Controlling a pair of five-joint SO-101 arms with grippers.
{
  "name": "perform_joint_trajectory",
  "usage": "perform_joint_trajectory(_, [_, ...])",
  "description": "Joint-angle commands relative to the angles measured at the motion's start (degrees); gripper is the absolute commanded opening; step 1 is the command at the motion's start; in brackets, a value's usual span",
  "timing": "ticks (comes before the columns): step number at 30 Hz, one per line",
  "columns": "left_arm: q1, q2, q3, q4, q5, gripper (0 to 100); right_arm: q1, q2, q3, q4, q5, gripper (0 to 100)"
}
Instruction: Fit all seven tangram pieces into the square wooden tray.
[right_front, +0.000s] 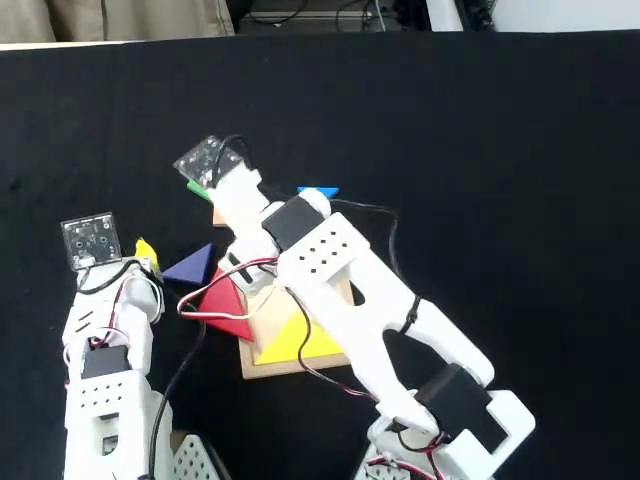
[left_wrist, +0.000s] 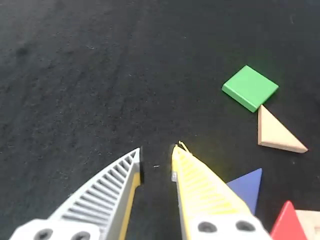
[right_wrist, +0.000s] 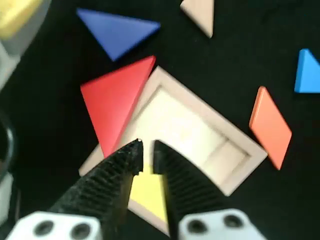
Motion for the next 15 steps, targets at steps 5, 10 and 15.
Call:
perform_joint_trajectory(5, [2.6, 0.1, -11.2, 17.0, -3.1, 11, 0.6, -0.1, -2.8, 2.6, 2.3, 1.1])
perform_joint_trajectory(10, [-3.2, -0.5, -13.1, 28.0, -3.1, 11, -2.1, 2.0, -1.9, -1.1, 7.3, 1.1])
perform_joint_trajectory(15, [-20.9, -0.6, -12.6, 28.4, -3.8, 11, -7.9, 7.1, -2.9, -2.7, 7.8, 1.1])
